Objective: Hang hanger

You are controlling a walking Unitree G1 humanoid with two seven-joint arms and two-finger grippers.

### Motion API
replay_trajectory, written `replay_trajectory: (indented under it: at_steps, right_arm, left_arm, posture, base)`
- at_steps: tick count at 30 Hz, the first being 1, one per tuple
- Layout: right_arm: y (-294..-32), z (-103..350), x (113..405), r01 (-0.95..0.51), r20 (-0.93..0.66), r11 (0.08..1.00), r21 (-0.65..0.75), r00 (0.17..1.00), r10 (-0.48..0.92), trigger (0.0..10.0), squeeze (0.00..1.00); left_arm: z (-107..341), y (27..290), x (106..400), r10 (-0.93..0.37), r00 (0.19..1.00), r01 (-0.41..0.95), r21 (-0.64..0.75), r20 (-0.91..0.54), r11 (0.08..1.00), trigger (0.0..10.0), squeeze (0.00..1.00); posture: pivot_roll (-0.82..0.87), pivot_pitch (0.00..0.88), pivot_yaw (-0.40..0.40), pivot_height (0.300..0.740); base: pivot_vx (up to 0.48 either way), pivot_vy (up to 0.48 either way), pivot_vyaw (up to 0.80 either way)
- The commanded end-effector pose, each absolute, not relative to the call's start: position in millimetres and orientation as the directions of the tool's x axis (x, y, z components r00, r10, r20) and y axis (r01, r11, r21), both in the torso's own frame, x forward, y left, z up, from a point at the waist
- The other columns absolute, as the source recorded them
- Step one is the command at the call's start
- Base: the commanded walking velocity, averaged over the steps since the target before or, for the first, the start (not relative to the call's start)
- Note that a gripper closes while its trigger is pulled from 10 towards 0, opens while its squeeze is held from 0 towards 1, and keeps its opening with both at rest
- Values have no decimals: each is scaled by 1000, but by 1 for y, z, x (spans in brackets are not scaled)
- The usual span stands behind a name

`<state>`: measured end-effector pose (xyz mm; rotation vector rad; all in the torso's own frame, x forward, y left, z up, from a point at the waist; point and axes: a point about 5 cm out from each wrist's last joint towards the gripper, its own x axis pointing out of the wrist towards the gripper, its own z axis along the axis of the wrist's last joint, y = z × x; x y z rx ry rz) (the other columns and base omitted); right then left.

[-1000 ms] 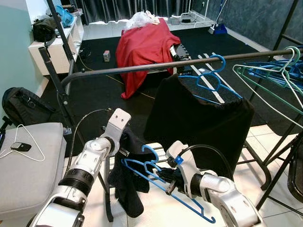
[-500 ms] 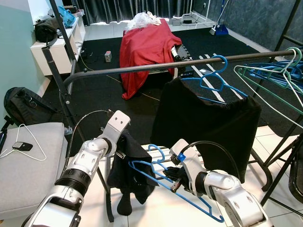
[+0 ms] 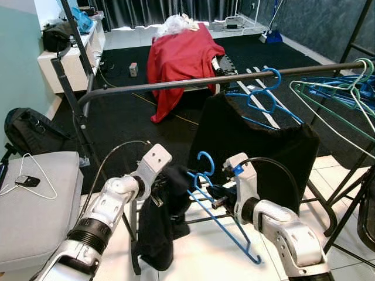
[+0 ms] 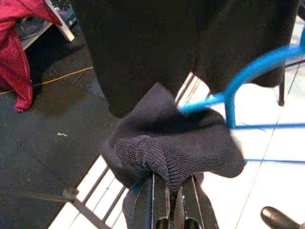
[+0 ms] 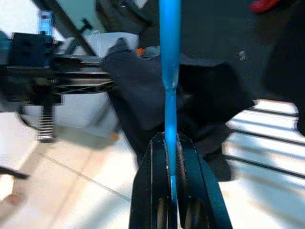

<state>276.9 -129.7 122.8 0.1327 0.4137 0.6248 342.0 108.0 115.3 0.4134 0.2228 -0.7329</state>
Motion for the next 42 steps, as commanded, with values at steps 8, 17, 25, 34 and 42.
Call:
replay_trajectory:
  at_steps: [8,17,25,34,42]
  right_arm:
    - [-124,117,269,-544,-352,770,332,686,637,10000,0]
    - [-135,97,260,-392,-422,805,444,701,574,10000,0]
    - [-137,89,255,-394,-463,793,465,655,597,10000,0]
    - [-143,90,263,-355,-466,815,458,685,560,10000,0]
    - [-146,88,267,-281,-441,793,540,708,552,10000,0]
  left_arm:
    - [128,102,347,-586,767,641,299,-260,707,10000,0]
    - [142,100,352,-576,792,610,267,-201,746,10000,0]
    - [159,90,350,-643,754,655,235,-135,718,10000,0]
    - [161,83,338,-737,658,751,211,-156,626,10000,0]
    - [165,80,329,-784,594,799,248,-181,548,10000,0]
  posture:
    - [-117,60,62,740]
    - [-119,56,63,740]
    - [-113,57,67,740]
    - [-113,56,66,740]
    - [-113,56,66,740]
  base:
    - [0,0,0]
    - [0,0,0]
    - [0,0,0]
    - [0,0,0]
    - [0,0,0]
